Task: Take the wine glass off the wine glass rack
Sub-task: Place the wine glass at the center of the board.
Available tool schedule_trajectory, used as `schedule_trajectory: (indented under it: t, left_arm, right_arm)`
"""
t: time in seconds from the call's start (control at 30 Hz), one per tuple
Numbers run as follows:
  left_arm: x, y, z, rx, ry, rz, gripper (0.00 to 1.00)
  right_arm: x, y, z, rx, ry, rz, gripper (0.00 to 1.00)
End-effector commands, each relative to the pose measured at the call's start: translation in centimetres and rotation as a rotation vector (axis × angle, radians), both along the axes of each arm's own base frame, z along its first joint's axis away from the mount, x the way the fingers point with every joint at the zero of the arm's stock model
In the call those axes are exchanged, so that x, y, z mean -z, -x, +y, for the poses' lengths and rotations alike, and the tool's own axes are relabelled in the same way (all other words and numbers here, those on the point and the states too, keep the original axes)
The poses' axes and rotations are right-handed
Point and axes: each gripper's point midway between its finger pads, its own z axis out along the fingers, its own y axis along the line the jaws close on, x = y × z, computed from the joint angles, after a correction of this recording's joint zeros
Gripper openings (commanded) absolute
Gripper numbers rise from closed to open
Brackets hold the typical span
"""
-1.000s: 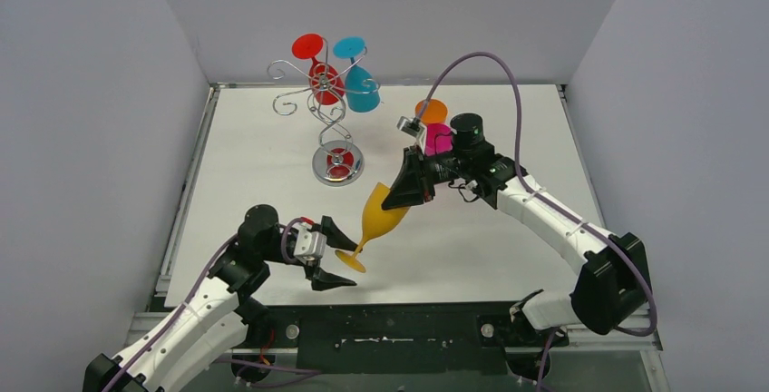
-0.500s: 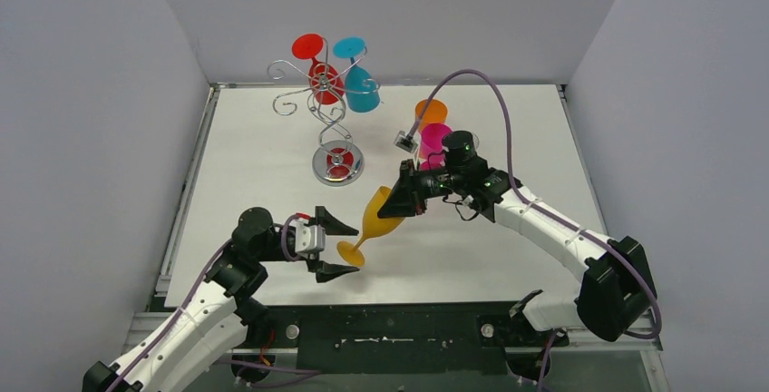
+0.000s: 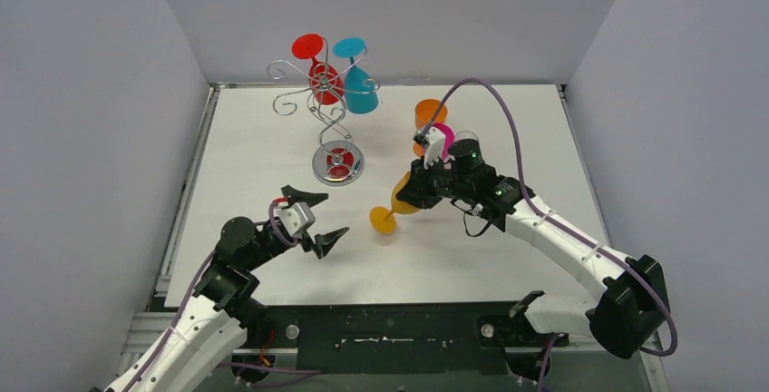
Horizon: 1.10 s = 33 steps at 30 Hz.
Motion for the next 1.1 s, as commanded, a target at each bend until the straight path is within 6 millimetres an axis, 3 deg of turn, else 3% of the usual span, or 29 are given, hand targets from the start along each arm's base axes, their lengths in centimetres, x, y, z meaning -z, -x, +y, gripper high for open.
schedule_trajectory:
  t: [0.0,0.17,0.33,0.5,0.73,0.93,1.07]
  left_arm:
    - [-1.8,-2.9,3.3,-0.270,0.089,0.010,0.83]
    - [-2.5,-3.9,6.4,-0.446,0.141,0.003,0.90]
    - [-2.5,-4.3,8.2,-0.539,0.166,0.001,0.94]
    - [-1.9,-4.7,8.5,-0.569,0.190,0.053,0.94]
    - [-1.2,-5.5,9.5,-0.615,0.162,0.083,0.94]
    - [-1.1,-5.5,9.4,-0.608,0.159,0.081,0.94]
    - [-0.8,-5.5,9.0,-0.586,0.143,0.088,0.94]
  right_arm:
    - [-1.8,-3.7,-3.2,0.247,0.068,-0.166,0.00]
    - [-1.5,-5.2,-7.3,0.457,0.128,-0.190,0.00]
    - [-0.8,-5.6,-11.0,0.610,0.145,-0.162,0.00]
    - [0.5,-5.5,-14.4,0.758,0.221,-0.133,0.00]
    - [-0.8,-6.3,-18.0,0.930,0.287,-0.225,0.00]
    - [-1.0,-8.1,-18.9,0.961,0.380,-0.269,0.00]
    - [-0.3,-9.8,-17.1,0.894,0.393,-0.244,0.00]
